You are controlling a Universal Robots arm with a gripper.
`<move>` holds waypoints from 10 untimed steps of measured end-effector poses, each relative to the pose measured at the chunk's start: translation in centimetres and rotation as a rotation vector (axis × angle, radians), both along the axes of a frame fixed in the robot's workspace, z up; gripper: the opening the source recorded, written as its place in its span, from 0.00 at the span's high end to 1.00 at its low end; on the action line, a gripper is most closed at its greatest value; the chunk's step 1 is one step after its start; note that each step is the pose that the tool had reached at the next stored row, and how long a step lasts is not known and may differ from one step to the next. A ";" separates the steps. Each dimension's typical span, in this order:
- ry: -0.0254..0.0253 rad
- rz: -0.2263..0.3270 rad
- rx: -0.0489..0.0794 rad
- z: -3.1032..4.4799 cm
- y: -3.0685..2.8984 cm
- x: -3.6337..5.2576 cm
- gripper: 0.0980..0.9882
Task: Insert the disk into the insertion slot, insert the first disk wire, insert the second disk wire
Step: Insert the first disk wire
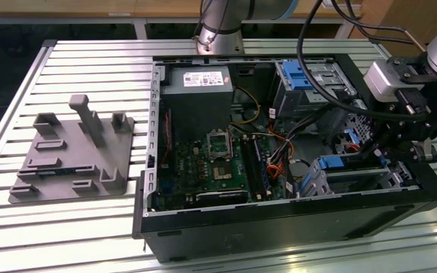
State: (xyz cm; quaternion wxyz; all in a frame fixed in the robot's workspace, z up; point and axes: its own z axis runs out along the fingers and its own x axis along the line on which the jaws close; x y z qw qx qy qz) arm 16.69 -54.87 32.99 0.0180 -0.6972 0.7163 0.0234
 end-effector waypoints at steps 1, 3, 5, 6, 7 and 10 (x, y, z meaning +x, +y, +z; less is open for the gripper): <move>0.0000 0.000 0.000 -0.07 -0.01 0.00 0.92; 0.0000 0.000 0.000 -0.16 -0.05 0.00 0.92; 0.0001 0.000 0.000 -0.16 -0.09 -0.01 0.92; 0.0001 0.000 0.000 -0.18 -0.09 -0.01 0.91; 0.0000 0.000 0.000 -0.15 -0.10 -0.01 0.85; 0.0000 0.000 0.000 0.20 -0.10 0.00 0.78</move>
